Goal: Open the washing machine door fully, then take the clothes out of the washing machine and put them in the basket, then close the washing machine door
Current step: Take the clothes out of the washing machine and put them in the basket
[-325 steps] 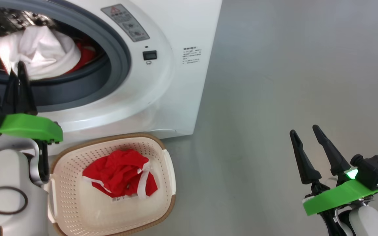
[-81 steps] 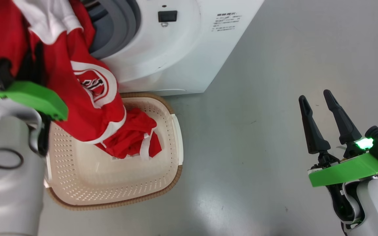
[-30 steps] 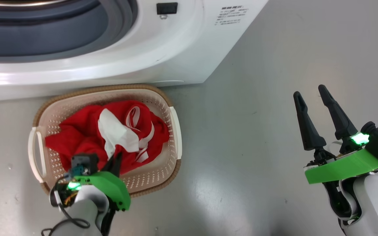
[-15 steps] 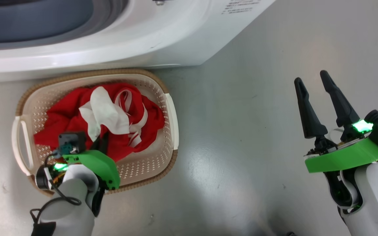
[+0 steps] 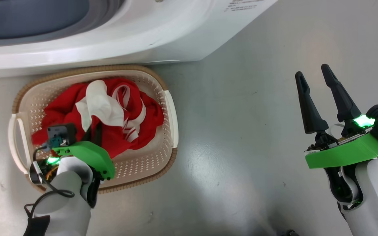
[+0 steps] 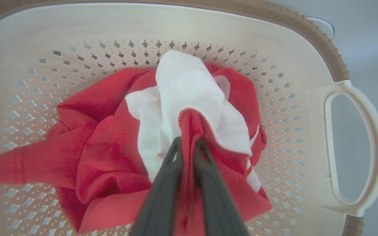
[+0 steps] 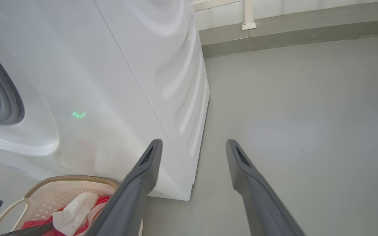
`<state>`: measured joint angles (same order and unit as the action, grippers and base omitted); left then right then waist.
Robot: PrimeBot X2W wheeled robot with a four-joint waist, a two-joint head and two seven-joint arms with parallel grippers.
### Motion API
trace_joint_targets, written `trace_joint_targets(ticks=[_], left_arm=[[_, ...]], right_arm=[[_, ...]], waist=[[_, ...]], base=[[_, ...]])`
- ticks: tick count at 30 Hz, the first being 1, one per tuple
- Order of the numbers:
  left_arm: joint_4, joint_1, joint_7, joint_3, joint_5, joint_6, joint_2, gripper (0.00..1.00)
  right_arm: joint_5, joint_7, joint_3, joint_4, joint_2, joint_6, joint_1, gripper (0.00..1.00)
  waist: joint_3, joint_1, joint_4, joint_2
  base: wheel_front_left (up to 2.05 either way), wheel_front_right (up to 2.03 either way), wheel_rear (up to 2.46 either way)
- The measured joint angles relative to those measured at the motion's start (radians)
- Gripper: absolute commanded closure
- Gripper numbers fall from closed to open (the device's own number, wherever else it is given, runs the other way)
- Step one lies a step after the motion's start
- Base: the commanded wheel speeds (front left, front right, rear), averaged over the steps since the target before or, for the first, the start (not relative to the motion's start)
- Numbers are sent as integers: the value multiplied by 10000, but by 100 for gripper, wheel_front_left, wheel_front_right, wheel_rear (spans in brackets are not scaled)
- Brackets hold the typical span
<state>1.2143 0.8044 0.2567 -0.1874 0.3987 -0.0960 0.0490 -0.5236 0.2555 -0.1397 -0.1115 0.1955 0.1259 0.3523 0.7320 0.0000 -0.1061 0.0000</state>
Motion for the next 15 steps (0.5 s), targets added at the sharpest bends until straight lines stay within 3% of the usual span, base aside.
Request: trace_joint_targets(ticks=[15], left_arm=[[-1267,-749,0,652,-318,-25,-15,0]], right_arm=[[0,0,4,-286,111,0,-74,0]], waist=[[-977,0,217,0]], base=[[0,0,0]])
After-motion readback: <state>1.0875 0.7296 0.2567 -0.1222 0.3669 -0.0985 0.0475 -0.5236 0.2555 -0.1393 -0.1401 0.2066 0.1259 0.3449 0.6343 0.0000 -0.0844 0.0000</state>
